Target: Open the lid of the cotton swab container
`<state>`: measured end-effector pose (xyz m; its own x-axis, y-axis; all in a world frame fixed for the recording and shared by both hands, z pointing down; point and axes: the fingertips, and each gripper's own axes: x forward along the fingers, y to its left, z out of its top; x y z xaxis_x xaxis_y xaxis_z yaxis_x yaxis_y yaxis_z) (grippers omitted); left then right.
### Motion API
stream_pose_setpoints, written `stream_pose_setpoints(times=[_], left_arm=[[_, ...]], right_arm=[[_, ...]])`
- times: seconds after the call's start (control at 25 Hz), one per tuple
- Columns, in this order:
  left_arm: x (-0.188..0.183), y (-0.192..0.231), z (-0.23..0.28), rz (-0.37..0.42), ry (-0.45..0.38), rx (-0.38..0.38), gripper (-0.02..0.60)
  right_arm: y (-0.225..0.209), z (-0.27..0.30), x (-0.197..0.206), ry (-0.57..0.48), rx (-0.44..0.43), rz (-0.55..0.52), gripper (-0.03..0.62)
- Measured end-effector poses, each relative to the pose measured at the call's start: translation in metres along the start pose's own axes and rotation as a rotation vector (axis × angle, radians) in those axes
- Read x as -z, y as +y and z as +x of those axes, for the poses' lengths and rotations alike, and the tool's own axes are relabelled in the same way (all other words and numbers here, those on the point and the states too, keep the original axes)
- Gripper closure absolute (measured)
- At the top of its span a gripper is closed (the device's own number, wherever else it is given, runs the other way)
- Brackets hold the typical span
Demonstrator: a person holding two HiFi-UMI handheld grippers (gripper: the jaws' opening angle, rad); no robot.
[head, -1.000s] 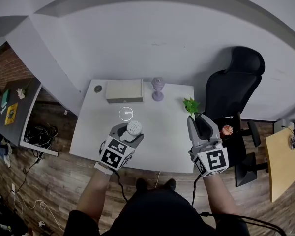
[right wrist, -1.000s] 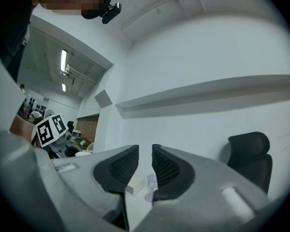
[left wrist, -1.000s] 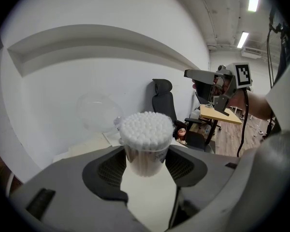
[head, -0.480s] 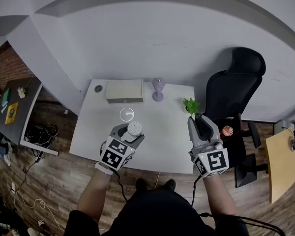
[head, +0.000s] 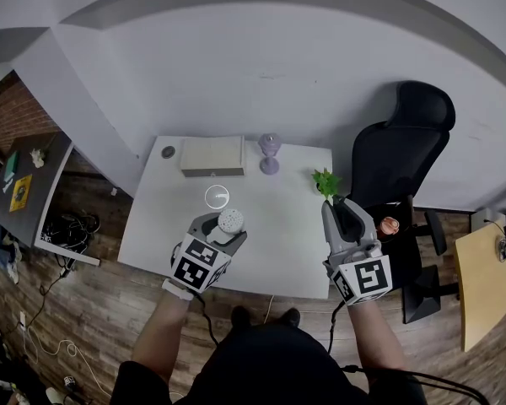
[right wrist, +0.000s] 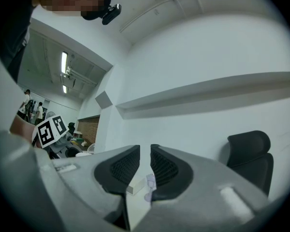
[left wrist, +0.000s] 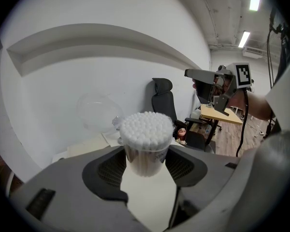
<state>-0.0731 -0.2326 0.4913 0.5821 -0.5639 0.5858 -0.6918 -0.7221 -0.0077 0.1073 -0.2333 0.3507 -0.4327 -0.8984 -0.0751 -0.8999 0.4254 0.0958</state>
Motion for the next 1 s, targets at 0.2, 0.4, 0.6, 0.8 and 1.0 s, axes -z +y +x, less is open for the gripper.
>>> stream_pose_setpoints(times=[0.2, 0.4, 0.6, 0.8, 1.0], left_arm=[[-0.004, -0.005, 0.004, 0.002, -0.001, -0.007, 0.333], [-0.008, -0.013, 0.006, 0.002, 0.001, -0.017, 0.333], [-0.010, -0.020, 0.008, -0.001, 0.011, -0.032, 0.333], [-0.014, -0.027, 0.012, -0.004, 0.015, -0.051, 0.333], [-0.019, -0.034, 0.017, -0.009, 0.016, -0.063, 0.333]], right_arm=[[-0.008, -0.003, -0.001, -0.008, 0.001, 0.005, 0.526], [-0.015, -0.009, -0.001, -0.015, -0.009, 0.010, 0.526], [-0.023, -0.011, 0.001, -0.018, -0.023, 0.020, 0.528], [-0.031, -0.013, 0.003, -0.026, -0.044, 0.027, 0.530], [-0.041, -0.015, 0.004, -0.027, -0.059, 0.029, 0.531]])
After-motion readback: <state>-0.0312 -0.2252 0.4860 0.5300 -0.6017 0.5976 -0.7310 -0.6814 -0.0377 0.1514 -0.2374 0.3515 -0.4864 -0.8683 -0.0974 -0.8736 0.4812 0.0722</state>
